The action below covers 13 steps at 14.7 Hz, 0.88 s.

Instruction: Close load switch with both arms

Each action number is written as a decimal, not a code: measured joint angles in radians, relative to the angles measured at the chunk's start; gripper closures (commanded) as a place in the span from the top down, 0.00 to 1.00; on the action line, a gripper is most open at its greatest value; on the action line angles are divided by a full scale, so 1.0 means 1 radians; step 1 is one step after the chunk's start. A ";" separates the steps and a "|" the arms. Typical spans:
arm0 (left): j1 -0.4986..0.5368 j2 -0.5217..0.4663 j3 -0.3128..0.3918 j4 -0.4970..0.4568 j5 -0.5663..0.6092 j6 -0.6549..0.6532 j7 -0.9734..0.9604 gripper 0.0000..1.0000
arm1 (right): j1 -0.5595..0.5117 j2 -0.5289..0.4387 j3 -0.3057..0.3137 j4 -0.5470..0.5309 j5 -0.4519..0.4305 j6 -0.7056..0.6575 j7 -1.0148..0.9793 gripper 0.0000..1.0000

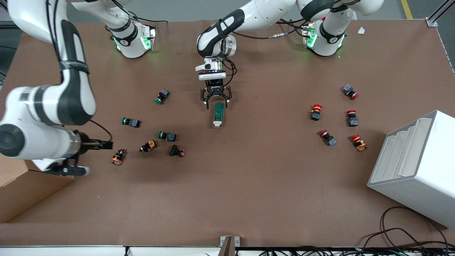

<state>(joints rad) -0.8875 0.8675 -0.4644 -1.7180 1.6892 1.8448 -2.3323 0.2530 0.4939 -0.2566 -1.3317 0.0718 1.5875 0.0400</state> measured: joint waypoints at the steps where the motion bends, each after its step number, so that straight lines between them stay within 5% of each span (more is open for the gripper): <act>1: 0.000 -0.008 -0.002 0.015 -0.030 0.000 0.028 0.99 | -0.018 -0.023 -0.003 0.000 -0.018 -0.011 -0.045 1.00; 8: 0.026 -0.047 -0.031 0.220 -0.354 0.002 0.341 1.00 | -0.175 -0.130 -0.009 0.023 -0.039 -0.053 -0.231 1.00; 13: 0.090 -0.113 -0.034 0.336 -0.578 0.002 0.585 1.00 | -0.187 -0.130 0.002 0.071 -0.038 -0.111 -0.235 1.00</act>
<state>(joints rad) -0.7979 0.7541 -0.4980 -1.3820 1.1109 1.8470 -1.7475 0.0656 0.3641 -0.2542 -1.2606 0.0333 1.4762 -0.1949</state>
